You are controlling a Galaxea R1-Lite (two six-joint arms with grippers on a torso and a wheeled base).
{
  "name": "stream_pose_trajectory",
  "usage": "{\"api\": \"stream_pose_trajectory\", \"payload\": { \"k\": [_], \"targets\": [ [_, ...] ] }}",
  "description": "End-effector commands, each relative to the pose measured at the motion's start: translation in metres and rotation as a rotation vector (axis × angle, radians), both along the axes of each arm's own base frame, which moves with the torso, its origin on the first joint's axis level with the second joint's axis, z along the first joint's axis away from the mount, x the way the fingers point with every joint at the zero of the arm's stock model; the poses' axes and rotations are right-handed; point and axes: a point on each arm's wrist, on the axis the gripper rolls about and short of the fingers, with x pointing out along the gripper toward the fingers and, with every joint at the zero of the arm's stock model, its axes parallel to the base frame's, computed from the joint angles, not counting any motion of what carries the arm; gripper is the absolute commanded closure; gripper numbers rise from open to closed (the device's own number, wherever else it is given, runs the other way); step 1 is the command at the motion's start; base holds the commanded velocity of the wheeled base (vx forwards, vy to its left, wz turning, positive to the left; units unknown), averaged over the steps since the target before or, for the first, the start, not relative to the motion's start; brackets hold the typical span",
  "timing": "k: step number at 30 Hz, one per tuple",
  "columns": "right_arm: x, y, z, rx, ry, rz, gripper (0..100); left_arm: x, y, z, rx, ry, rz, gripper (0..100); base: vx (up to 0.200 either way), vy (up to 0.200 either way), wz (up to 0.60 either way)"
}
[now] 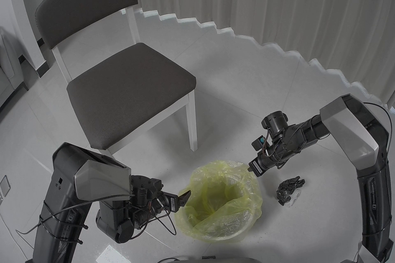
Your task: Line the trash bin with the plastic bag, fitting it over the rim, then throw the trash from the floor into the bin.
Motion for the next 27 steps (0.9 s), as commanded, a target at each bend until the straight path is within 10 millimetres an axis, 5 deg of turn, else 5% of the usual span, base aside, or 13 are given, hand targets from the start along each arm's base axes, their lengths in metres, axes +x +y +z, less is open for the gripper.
{"api": "stream_pose_trajectory", "payload": {
  "k": [1,8,19,27],
  "targets": [
    [0.008,0.004,-0.037,-0.064,0.043,-0.006,100,0.003,-0.001,-0.005,0.003,0.007,0.003,0,0.0,0.0,0.0],
    [0.002,0.012,-0.047,-0.087,0.07,0.01,100,0.007,-0.005,-0.001,-0.002,-0.002,-0.003,0,0.0,0.0,0.0],
    [-0.003,-0.008,0.026,-0.051,-0.034,-0.035,100,0.0,-0.016,0.012,-0.009,-0.016,-0.04,0,0.0,0.0,0.0],
    [-0.012,-0.012,0.045,-0.044,-0.055,-0.042,100,-0.004,-0.019,0.001,0.043,0.025,-0.07,0,0.0,0.0,0.0]
  ]
}}
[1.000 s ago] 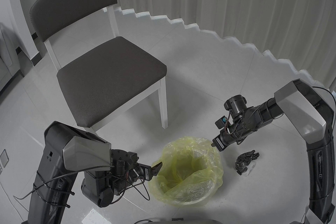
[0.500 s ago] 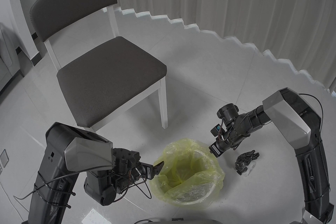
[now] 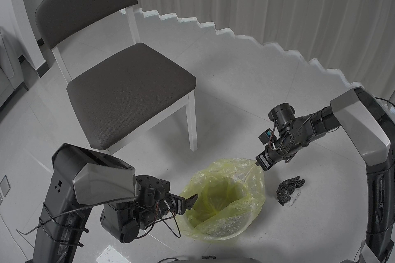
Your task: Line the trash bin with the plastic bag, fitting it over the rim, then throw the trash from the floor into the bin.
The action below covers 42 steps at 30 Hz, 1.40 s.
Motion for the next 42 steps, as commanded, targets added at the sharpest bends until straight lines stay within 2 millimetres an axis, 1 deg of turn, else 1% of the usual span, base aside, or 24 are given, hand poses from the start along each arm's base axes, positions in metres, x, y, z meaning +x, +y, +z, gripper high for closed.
{"api": "stream_pose_trajectory", "payload": {
  "k": [1,2,3,5,8,14,17,19,20,26,28,31,33,37,39,40,42],
  "targets": [
    [-0.006,-0.002,0.016,0.009,-0.024,0.002,100,-0.002,-0.002,-0.002,0.004,0.004,-0.009,0,0.0,0.0,0.0],
    [-0.008,-0.002,0.014,0.005,-0.017,0.006,100,-0.001,-0.002,-0.002,0.003,0.003,-0.008,0,0.0,0.0,0.0],
    [-0.009,-0.003,0.012,-0.001,-0.01,0.011,0,-0.001,-0.003,-0.002,0.002,0.0,-0.01,0,0.0,0.0,0.0],
    [-0.01,-0.002,0.008,-0.004,-0.01,0.019,0,-0.001,-0.004,-0.002,0.001,-0.001,-0.011,0,0.0,0.0,0.0],
    [-0.008,0.001,0.01,0.008,-0.036,0.017,0,-0.002,-0.005,-0.003,0.005,0.005,-0.014,0,0.0,0.0,0.0],
    [-0.006,-0.002,0.013,0.011,-0.046,0.008,0,0.003,-0.006,-0.005,0.004,0.001,-0.012,0,0.0,0.0,0.0],
    [-0.007,-0.013,0.023,0.014,-0.061,-0.014,0,0.011,-0.007,-0.008,0.02,0.02,-0.005,0,0.0,0.0,0.0],
    [-0.007,-0.018,0.025,0.014,-0.063,-0.024,0,0.013,-0.008,-0.007,0.019,0.018,-0.005,0,0.0,0.0,0.0],
    [-0.007,-0.021,0.027,0.014,-0.065,-0.029,0,0.014,-0.009,-0.007,0.022,0.016,-0.009,100,0.0,0.0,0.0],
    [-0.008,-0.03,0.031,0.014,-0.068,-0.046,0,0.02,-0.009,-0.004,0.03,0.002,-0.006,100,0.0,0.0,0.0],
    [-0.008,-0.03,0.031,0.013,-0.069,-0.045,0,0.022,-0.007,-0.002,0.026,-0.004,0.002,100,0.0,0.0,0.0],
    [-0.007,-0.032,0.03,0.013,-0.066,-0.05,0,0.032,0.0,0.007,0.013,-0.03,0.031,100,0.0,0.0,0.0],
    [-0.007,-0.032,0.028,0.011,-0.062,-0.049,0,0.037,0.003,0.008,0.011,-0.032,0.042,100,0.0,0.0,0.0],
    [-0.007,-0.03,0.021,0.006,-0.049,-0.044,0,0.044,0.002,0.004,0.029,0.0,0.049,100,0.0,0.0,0.0],
    [-0.006,-0.028,0.013,0.001,-0.035,-0.036,0,0.05,0.0,-0.004,0.045,0.029,0.05,100,0.0,0.0,0.0],
    [-0.007,-0.027,0.01,-0.002,-0.025,-0.032,0,0.054,-0.002,-0.003,0.048,0.039,0.049,100,0.0,0.0,0.0],
    [-0.006,-0.027,0.007,-0.004,-0.019,-0.032,0,0.055,-0.003,-0.003,0.056,0.055,0.048,100,0.0,0.0,0.0]
  ]
}}
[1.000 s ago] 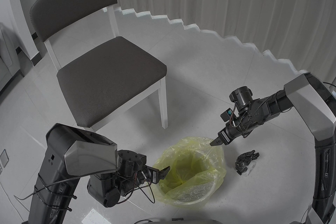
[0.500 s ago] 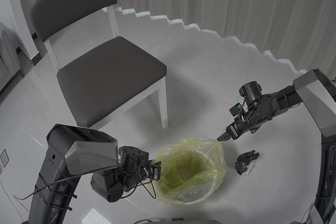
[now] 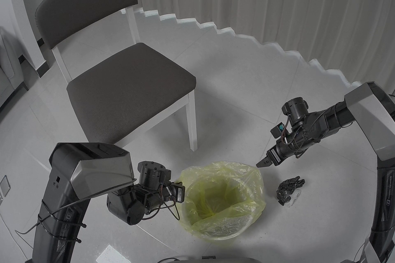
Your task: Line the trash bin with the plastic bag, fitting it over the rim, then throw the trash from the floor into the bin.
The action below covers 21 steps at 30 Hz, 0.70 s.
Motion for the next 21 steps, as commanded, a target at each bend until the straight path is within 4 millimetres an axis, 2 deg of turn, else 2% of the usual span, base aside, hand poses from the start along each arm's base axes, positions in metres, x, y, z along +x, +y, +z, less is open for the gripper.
{"api": "stream_pose_trajectory", "payload": {
  "k": [1,2,3,4,5,11,14,21],
  "targets": [
    [0.001,0.003,-0.016,-0.01,0.036,0.008,0,0.011,-0.004,0.001,-0.002,0.001,0.003,100,0.0,0.0,0.0],
    [0.001,0.003,-0.016,-0.01,0.036,0.008,0,0.011,-0.004,0.001,-0.002,0.001,0.003,100,0.0,0.0,0.0],
    [0.001,0.003,-0.018,-0.011,0.041,0.008,0,0.023,-0.009,0.011,-0.037,-0.067,0.019,100,0.0,0.0,0.0],
    [0.001,0.003,-0.018,-0.011,0.041,0.008,0,0.025,-0.009,0.013,-0.044,-0.072,0.02,100,0.0,0.0,0.0],
    [0.001,0.003,-0.018,-0.012,0.04,0.009,0,0.03,-0.006,0.024,-0.06,-0.101,0.033,100,0.0,0.0,0.0],
    [0.002,0.0,-0.018,-0.009,0.04,0.001,0,0.028,-0.002,0.056,-0.087,-0.136,0.032,100,0.0,0.0,0.0],
    [0.002,0.0,-0.018,-0.008,0.037,0.002,0,0.029,-0.002,0.062,-0.099,-0.145,0.037,100,0.0,0.0,0.0],
    [0.004,0.002,-0.013,-0.001,0.021,0.004,0,0.031,-0.004,0.06,-0.107,-0.146,0.037,100,0.0,0.0,0.0]
  ]
}}
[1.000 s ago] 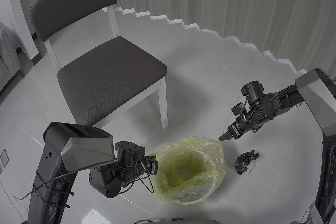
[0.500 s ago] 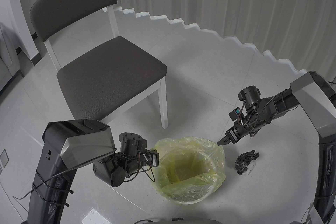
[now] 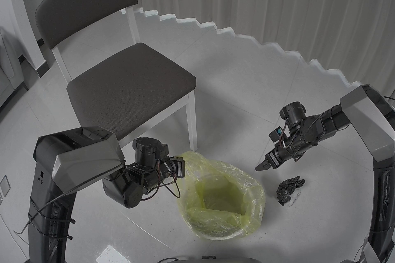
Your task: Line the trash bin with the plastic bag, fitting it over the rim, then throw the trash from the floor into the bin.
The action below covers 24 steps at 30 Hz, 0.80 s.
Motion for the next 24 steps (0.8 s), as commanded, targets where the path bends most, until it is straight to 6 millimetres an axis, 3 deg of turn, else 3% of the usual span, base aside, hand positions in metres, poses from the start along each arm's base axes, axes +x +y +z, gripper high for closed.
{"api": "stream_pose_trajectory", "payload": {
  "k": [1,11,24],
  "targets": [
    [0.001,0.001,0.002,0.003,-0.008,0.001,0,0.002,-0.003,0.001,-0.005,-0.009,-0.002,100,0.0,0.0,0.0],
    [0.005,0.004,-0.009,0.006,-0.003,0.008,0,0.019,-0.017,-0.033,0.036,0.042,-0.008,100,0.0,0.0,0.0],
    [0.009,0.005,-0.02,0.005,0.011,0.01,0,0.012,-0.024,-0.044,0.118,0.207,-0.034,100,0.0,0.0,0.0]
  ]
}}
